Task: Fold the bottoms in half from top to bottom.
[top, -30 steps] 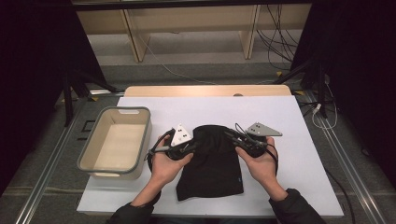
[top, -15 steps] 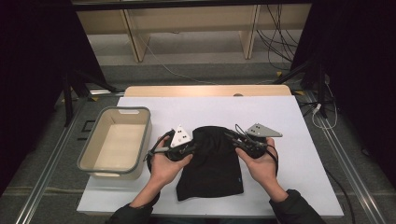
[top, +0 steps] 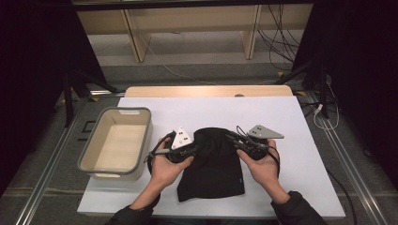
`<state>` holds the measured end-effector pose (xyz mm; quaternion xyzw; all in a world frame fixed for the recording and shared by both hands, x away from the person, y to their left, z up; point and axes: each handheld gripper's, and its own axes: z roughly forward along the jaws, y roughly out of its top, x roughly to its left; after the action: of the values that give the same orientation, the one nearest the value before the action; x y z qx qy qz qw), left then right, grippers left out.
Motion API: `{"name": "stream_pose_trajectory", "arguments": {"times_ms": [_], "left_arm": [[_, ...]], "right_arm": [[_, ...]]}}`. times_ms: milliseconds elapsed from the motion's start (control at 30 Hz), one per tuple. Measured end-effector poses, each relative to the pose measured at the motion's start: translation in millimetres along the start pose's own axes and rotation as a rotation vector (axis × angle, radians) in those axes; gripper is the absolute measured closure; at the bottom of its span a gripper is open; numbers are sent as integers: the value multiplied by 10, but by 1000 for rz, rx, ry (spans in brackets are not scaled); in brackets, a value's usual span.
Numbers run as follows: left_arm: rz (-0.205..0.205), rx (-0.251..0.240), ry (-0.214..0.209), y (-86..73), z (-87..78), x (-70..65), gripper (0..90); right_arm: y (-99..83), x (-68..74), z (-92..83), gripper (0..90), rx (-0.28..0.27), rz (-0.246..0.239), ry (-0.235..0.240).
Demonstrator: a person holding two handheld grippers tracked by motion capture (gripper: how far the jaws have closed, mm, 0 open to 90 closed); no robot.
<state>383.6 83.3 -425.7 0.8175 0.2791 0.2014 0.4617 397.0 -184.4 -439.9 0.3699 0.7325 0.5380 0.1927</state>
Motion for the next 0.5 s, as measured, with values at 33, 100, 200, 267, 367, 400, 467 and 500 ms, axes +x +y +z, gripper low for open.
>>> {"name": "stream_pose_trajectory", "arguments": {"times_ms": [33,100,200,267,367,400,467,500], "left_arm": [[0,0,0,0,-1,-1,794],[0,-1,-1,-1,-2,-4,794],[2,2,-2,-4,0,-12,793],[5,5,-3,-4,-1,-17,793],[7,6,-5,-5,1,-24,793],[7,5,-6,-6,1,-25,793],[8,6,-6,-7,-3,-29,793],[8,5,-6,-7,-3,-31,793]], "right_arm": [[-1,0,0,780,0,-2,-1],[-1,2,0,780,2,0,0],[-6,3,0,780,4,2,1],[-10,1,2,780,2,2,2],[-13,2,2,780,5,2,2],[-14,1,2,780,5,4,2],[-17,1,0,779,4,3,2],[-17,3,-1,780,5,2,3]]}}
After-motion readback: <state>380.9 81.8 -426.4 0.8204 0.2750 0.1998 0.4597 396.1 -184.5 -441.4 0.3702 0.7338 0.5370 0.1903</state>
